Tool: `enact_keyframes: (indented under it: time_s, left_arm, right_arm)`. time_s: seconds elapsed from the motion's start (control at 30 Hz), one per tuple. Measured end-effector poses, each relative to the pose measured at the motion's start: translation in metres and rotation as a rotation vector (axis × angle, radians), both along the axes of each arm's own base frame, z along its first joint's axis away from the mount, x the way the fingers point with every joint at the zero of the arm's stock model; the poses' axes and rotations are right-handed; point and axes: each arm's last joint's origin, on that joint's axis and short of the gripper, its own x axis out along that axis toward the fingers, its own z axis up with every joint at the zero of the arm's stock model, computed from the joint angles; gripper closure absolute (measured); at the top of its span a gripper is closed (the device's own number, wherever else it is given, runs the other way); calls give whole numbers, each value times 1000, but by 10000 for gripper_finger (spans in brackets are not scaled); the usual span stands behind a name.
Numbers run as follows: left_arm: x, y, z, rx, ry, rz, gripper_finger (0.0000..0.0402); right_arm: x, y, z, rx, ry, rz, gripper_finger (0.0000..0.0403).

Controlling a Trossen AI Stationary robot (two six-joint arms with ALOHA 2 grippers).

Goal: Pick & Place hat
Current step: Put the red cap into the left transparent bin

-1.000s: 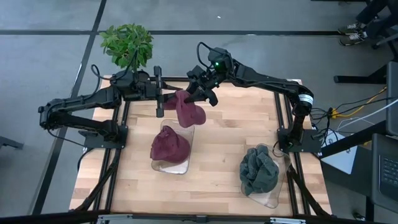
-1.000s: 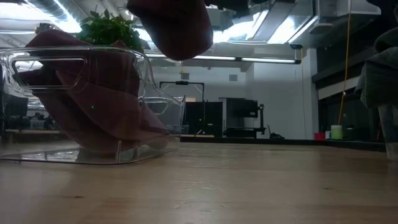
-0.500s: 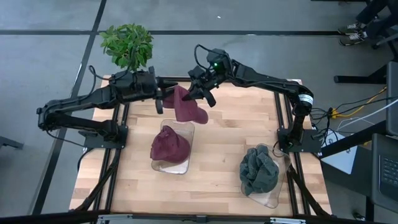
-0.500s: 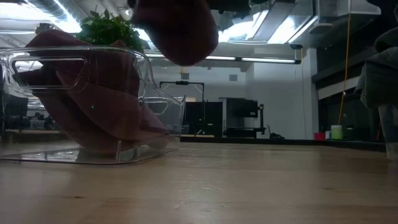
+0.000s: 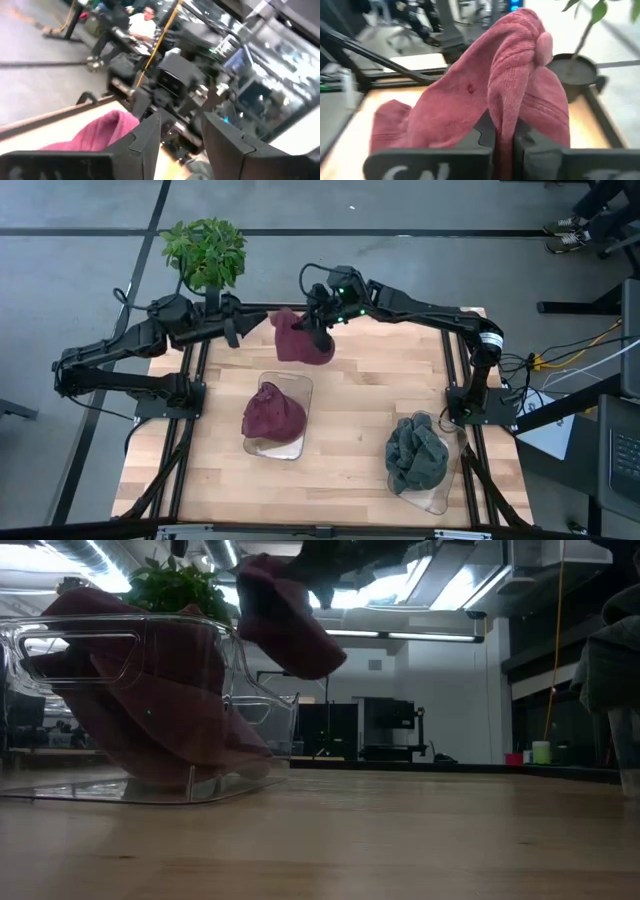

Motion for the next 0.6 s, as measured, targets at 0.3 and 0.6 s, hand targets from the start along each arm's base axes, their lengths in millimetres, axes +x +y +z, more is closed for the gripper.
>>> enact_keyframes:
  time_s: [0.3, 0.6]
  left_arm:
    - [-4, 8, -20, -405, 34, 135, 278]
    - [4, 17, -32, -573, 68, 186, 228]
  right_arm:
    - [11, 33, -1, -348, 42, -90, 388]
    - [14, 46, -1, -504, 63, -67, 388]
